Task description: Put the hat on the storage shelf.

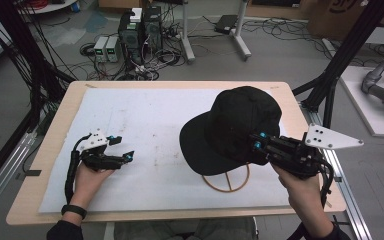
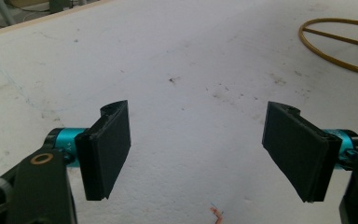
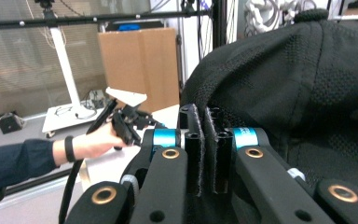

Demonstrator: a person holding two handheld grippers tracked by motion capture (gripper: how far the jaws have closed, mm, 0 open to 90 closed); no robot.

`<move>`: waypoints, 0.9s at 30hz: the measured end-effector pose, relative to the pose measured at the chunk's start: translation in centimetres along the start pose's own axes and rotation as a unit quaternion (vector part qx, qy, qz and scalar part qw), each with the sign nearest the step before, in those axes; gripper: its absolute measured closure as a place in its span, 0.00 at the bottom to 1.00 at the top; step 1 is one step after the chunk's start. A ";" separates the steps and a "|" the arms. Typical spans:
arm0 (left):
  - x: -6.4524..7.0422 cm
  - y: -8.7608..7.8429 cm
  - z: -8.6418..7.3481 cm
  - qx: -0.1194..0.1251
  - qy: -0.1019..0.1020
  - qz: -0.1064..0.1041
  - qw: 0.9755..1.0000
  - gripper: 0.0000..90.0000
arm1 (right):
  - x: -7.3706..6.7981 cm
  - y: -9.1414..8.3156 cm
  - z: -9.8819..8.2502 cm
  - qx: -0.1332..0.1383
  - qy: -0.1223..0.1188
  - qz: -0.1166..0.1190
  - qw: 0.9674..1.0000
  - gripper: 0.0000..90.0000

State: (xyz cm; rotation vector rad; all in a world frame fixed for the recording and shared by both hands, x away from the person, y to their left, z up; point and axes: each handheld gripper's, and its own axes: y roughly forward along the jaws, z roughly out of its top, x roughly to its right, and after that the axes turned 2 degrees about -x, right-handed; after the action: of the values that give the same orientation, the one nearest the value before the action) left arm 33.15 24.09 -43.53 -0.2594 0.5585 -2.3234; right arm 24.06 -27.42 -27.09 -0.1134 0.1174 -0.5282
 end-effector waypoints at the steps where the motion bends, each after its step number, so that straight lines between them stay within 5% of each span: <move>1: 0.0 0.0 0.0 -0.001 0.000 0.000 1.000 0.26 | 0.0 0.0 -0.2 -0.002 0.002 -0.001 1.000 0.98; 8: 0.0 0.1 0.0 -0.003 0.001 -0.001 1.000 0.26 | -0.2 -0.2 -1.5 -0.012 -0.001 -0.008 1.000 0.93; 17: 0.1 0.2 0.0 -0.005 0.000 -0.001 1.000 0.26 | -0.4 -1.3 -1.5 0.004 -0.021 -0.013 1.000 0.63; 20: 0.0 0.2 0.0 -0.007 -0.002 -0.001 1.000 0.26 | -0.2 -1.6 -1.4 0.011 -0.020 -0.011 1.000 0.62; 26: 0.1 0.2 0.0 -0.007 0.001 -0.001 1.000 0.26 | 0.8 -2.7 -1.2 0.039 -0.007 -0.038 0.998 0.55; 27: 0.1 0.2 0.0 -0.006 0.000 -0.001 1.000 0.26 | 1.6 -2.9 -1.2 0.039 -0.005 -0.060 0.997 0.51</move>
State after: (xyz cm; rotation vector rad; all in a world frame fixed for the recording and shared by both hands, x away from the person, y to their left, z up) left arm 33.23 23.87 -43.61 -0.2648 0.5726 -2.3234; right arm 23.80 -30.84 -27.99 -0.0481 0.0804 -0.6512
